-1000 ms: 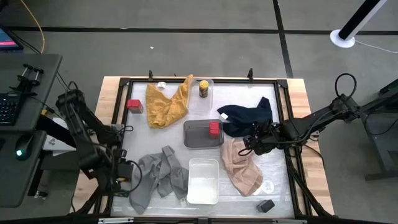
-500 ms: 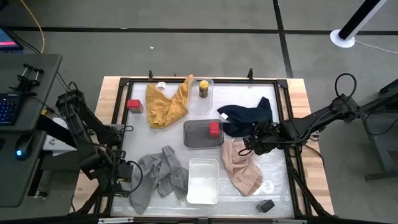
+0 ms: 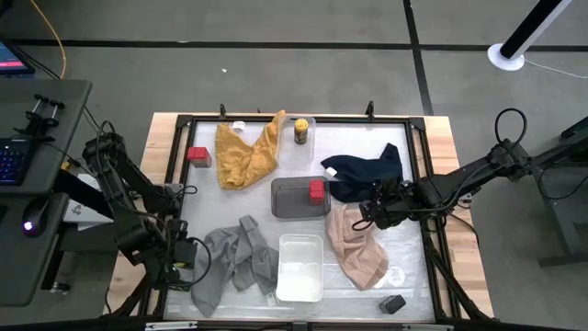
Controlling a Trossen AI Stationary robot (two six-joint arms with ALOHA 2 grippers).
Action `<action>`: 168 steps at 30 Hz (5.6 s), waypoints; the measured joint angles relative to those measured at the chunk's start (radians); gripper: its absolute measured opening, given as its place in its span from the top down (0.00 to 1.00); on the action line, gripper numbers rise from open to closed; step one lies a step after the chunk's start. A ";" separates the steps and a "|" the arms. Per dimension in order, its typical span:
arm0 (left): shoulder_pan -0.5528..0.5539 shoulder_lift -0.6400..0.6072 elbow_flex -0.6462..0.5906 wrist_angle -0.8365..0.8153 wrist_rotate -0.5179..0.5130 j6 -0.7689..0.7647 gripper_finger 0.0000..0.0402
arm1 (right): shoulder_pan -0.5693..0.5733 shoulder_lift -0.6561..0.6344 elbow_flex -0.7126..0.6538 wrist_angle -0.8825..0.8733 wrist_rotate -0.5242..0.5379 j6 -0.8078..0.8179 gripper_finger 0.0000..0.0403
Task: Sort spices by type
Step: Put the yellow spice bottle into the transparent bin, then put the red spice can into the black bin
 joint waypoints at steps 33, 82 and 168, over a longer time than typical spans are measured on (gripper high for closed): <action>-0.025 0.077 -0.002 -0.040 0.010 -0.018 0.18 | 0.000 0.000 0.000 0.000 0.013 -0.028 0.39; 0.131 0.009 -0.068 0.029 0.037 0.025 0.53 | 0.000 -0.008 0.000 0.030 0.009 -0.028 0.39; 1.664 0.546 0.754 0.098 0.400 1.098 0.30 | -0.345 -0.074 0.000 0.224 -0.093 -0.166 0.39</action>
